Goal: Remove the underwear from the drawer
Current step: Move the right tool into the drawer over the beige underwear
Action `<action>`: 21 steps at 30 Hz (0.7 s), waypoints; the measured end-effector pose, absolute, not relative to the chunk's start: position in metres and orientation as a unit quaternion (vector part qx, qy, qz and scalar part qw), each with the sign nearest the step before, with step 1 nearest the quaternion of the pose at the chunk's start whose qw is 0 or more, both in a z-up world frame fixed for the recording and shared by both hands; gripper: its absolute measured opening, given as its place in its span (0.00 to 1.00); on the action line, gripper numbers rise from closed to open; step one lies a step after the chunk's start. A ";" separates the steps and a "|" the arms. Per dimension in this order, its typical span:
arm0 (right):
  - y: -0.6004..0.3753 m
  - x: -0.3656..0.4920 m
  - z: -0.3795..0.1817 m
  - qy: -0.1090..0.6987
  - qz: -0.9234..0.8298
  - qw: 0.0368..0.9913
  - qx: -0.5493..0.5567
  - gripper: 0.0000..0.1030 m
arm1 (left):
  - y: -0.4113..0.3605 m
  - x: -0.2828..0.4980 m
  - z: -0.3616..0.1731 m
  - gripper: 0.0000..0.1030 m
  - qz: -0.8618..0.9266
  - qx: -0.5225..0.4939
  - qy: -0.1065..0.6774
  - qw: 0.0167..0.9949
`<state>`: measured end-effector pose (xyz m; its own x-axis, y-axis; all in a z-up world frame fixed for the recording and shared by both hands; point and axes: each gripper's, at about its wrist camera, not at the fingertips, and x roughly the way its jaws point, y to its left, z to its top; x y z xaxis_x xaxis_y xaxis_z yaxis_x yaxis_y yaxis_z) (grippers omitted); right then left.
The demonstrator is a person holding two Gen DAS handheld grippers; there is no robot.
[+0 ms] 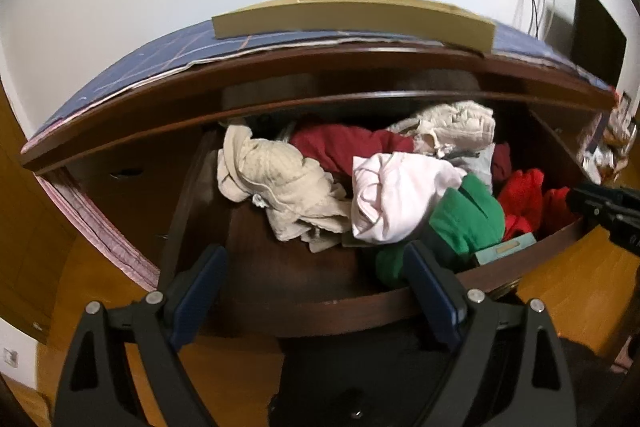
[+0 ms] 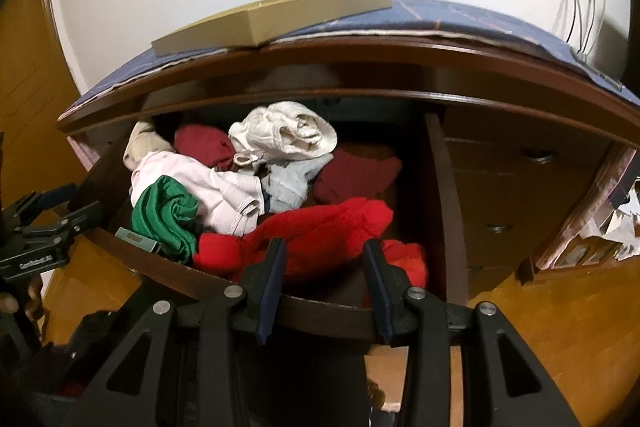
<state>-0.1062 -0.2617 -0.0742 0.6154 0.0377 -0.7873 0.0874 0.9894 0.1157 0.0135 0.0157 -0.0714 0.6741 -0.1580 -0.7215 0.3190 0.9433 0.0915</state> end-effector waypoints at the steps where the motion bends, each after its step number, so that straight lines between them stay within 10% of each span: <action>1: -0.263 -0.107 -0.075 0.444 -0.008 0.893 0.073 0.41 | 0.014 0.010 -0.071 0.89 -0.130 0.113 0.381 0.908; 21: -0.266 -0.111 -0.080 0.463 0.021 0.882 0.082 0.41 | 0.020 0.022 -0.078 0.88 -0.148 0.086 0.412 0.895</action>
